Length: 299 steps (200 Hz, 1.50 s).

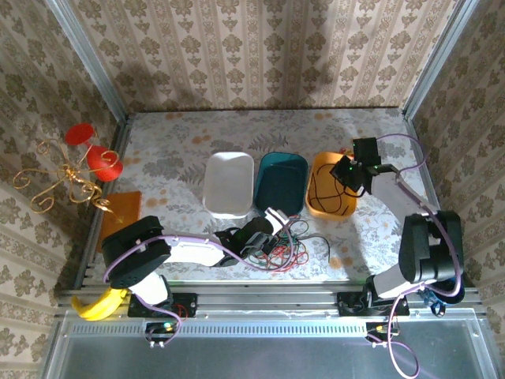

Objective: Untangle the cables

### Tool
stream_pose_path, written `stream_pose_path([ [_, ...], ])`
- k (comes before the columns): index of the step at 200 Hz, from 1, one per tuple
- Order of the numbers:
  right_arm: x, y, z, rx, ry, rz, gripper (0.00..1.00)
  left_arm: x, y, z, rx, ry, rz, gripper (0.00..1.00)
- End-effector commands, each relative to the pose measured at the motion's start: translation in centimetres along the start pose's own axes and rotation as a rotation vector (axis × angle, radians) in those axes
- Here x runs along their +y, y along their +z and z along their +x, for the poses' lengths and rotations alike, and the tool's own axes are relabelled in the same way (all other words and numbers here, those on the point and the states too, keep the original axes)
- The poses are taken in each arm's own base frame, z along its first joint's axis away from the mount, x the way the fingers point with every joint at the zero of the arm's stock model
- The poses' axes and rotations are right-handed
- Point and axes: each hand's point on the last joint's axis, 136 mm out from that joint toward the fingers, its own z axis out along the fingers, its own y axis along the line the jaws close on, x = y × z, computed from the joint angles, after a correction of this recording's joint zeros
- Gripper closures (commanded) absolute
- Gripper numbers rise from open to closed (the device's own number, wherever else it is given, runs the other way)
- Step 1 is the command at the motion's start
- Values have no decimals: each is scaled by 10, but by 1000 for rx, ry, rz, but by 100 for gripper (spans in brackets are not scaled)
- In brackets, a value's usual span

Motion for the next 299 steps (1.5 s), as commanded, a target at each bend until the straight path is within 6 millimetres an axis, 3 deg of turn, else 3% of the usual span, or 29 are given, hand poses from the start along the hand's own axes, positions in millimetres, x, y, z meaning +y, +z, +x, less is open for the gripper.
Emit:
stream_pose_path([
  [1,-18,14,10,65,-56,100,91,-2,0,-3,5,14,4,100],
  [24,-22,20,14,90,-86,136,82,-1,0,-4,5,13,0,100],
  [40,-17,13,9,64,-119,145,67,-1,0,-4,8,11,-4,100],
  [63,-10,0,0,13,-165,159,57,0,1,-5,6,10,-8,100],
  [112,-5,-36,-20,-109,-228,228,51,0,1,-8,3,7,-12,100],
  [127,-4,-54,-13,-114,-274,235,51,0,1,-8,2,6,-13,100],
  [147,8,-76,17,-79,-384,160,51,2,1,-8,-4,-2,-21,100],
  [175,7,-90,95,82,-557,54,52,6,-1,-8,-17,-18,-35,100],
  [198,5,-93,165,249,-645,-82,52,8,-1,-7,-22,-25,-38,100],
  [219,1,-85,204,356,-667,-140,57,7,-1,-8,-27,-27,-35,100],
  [244,-1,-68,223,421,-661,-147,63,7,-1,-8,-26,-27,-35,100],
  [265,-8,-55,219,416,-684,-78,63,6,-1,-9,-29,-24,-39,100],
  [299,0,-39,213,390,-694,-70,60,5,-1,-9,-26,-14,-37,100],
])
